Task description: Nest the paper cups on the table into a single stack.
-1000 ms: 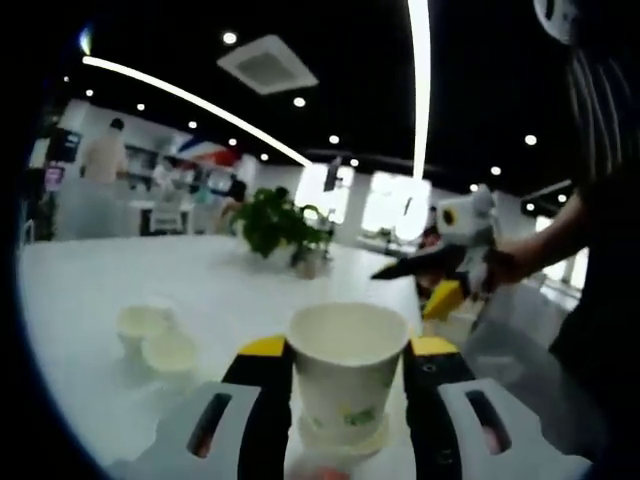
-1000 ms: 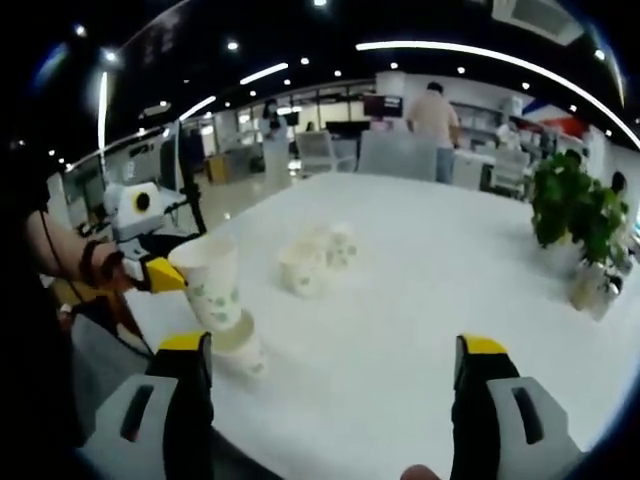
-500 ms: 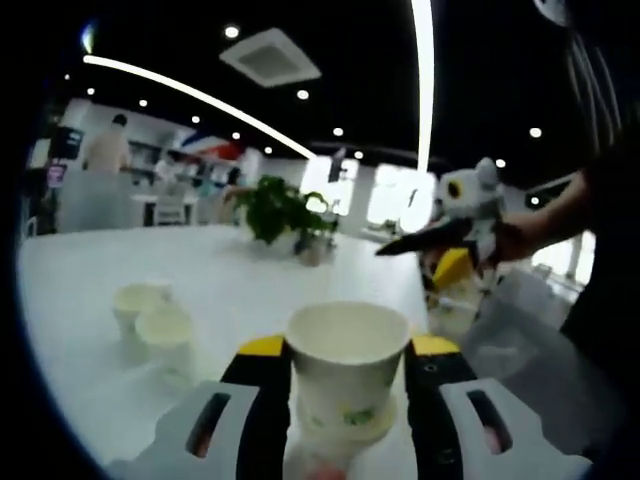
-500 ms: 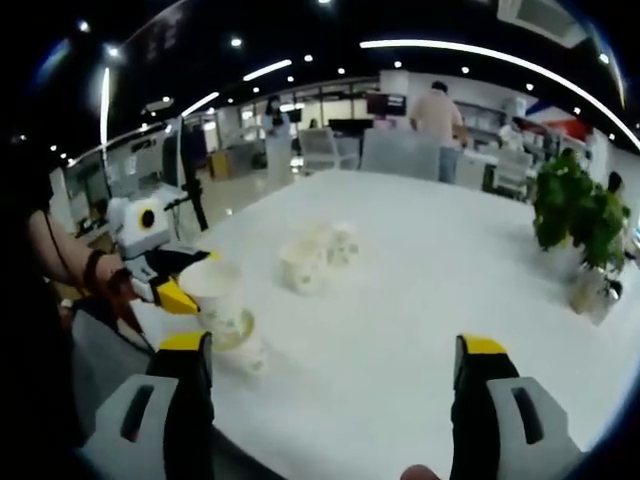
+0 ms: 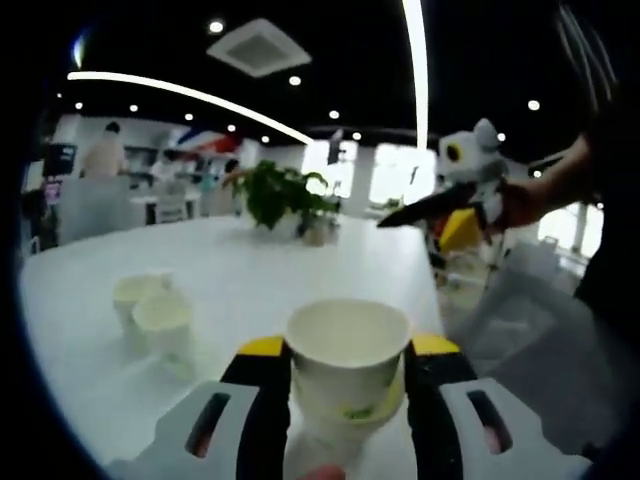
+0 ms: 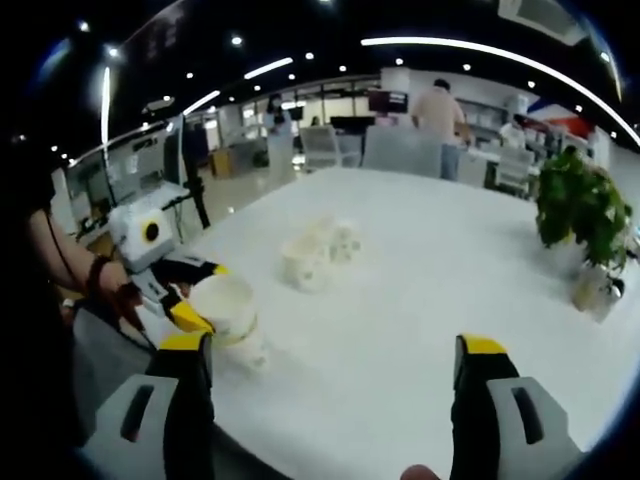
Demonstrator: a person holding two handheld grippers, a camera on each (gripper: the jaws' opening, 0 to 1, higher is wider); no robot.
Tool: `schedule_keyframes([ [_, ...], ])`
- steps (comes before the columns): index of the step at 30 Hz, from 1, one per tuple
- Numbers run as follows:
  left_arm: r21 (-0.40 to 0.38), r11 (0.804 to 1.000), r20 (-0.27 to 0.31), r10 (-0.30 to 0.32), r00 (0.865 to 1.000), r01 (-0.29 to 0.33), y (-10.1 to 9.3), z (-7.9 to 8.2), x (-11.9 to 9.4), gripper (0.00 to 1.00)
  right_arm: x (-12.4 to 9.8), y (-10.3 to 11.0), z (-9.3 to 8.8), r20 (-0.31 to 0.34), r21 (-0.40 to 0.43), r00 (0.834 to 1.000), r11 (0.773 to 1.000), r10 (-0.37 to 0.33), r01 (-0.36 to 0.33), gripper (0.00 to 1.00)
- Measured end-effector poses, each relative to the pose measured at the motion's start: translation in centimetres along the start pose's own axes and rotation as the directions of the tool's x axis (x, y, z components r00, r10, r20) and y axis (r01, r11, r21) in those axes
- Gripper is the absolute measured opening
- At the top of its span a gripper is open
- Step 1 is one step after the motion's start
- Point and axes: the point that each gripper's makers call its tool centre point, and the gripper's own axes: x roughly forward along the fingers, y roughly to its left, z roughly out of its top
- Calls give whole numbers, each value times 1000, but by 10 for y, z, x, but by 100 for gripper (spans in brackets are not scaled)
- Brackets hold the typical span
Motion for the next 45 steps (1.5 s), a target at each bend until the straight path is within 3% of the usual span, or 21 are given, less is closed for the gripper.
schedule_keyframes([
  [16,17,1000,-68,18,998,-17,3,-17,-5,49,1,1,-3,-3,11,1000,1000,4,-4,98],
  [29,-7,1000,-67,28,997,-29,7,-20,-13,54,-1,1,-4,-1,13,1000,1000,0,0,98],
  [33,-31,998,-43,53,998,-54,14,-14,-17,55,0,1,-7,-6,14,1000,1000,-1,1,98],
  [39,-91,989,41,120,992,-116,33,6,-28,57,1,3,-7,-10,12,1000,1000,2,-2,98],
  [45,-89,986,51,144,988,-139,39,9,-35,57,2,2,-6,-7,12,1000,1000,4,-4,98],
])
